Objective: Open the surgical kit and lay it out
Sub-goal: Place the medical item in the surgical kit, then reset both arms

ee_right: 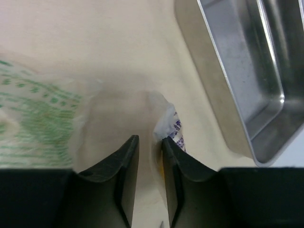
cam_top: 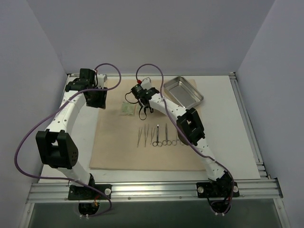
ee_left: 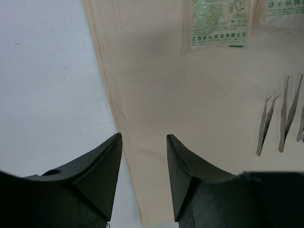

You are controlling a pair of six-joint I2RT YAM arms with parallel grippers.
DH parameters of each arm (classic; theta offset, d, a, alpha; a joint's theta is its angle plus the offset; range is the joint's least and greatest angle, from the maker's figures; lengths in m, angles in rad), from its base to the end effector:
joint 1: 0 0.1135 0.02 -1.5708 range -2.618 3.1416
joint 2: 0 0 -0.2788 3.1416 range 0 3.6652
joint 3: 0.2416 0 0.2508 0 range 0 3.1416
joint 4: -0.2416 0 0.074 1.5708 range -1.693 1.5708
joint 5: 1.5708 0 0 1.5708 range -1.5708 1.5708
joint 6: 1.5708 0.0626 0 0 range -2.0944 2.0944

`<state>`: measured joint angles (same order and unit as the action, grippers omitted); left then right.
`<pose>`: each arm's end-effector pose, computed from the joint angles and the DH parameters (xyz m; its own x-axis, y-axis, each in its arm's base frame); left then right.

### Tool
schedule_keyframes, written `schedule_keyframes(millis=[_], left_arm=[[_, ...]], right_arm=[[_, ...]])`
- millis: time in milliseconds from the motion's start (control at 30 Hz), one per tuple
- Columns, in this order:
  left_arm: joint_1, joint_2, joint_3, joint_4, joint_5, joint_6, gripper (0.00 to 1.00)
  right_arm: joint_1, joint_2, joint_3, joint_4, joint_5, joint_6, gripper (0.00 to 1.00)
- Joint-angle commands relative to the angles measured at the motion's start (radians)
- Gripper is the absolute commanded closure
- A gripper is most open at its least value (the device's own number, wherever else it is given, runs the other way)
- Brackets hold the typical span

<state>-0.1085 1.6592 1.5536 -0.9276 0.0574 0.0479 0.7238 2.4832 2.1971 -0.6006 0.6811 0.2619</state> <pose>0.3605 -0.0429 0.3080 -0.8463 0.1403 -0.5138 0.1781 0.9837 -0.0247 0.4521 0.3470 0.1779 -0.6169 -0.2768 -0.7368 -0.0586 0.9497 -0.3077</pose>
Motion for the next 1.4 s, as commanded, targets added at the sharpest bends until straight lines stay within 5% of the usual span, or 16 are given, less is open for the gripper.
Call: schedule_keyframes(millis=[0,367,567,833,1067,1367], left_arm=[[0.004,-0.045,0.003,0.027,0.009,0.007,0.49],[0.003,-0.045,0.008,0.027,0.010,0.010,0.49],[0.004,-0.047,0.003,0.021,0.004,0.007,0.49],[0.004,-0.042,0.010,0.023,-0.002,-0.003,0.48],[0.004,-0.045,0.007,0.016,-0.021,-0.013,0.49],[0.004,-0.036,-0.004,0.018,-0.048,-0.006,0.49]], right_arm=[[0.020,-0.026,0.059,-0.002,-0.106,0.025,0.76],[-0.027,-0.216,-0.046,0.123,-0.374,0.131,0.64],[-0.211,-0.457,-0.440,0.356,-0.546,0.205,0.64],[-0.455,-0.514,-0.481,0.398,-0.756,0.097,0.63],[-0.534,-0.323,-0.349,0.202,-0.894,-0.036,1.00],[-0.538,-0.287,-0.405,0.137,-1.018,-0.067,1.00]])
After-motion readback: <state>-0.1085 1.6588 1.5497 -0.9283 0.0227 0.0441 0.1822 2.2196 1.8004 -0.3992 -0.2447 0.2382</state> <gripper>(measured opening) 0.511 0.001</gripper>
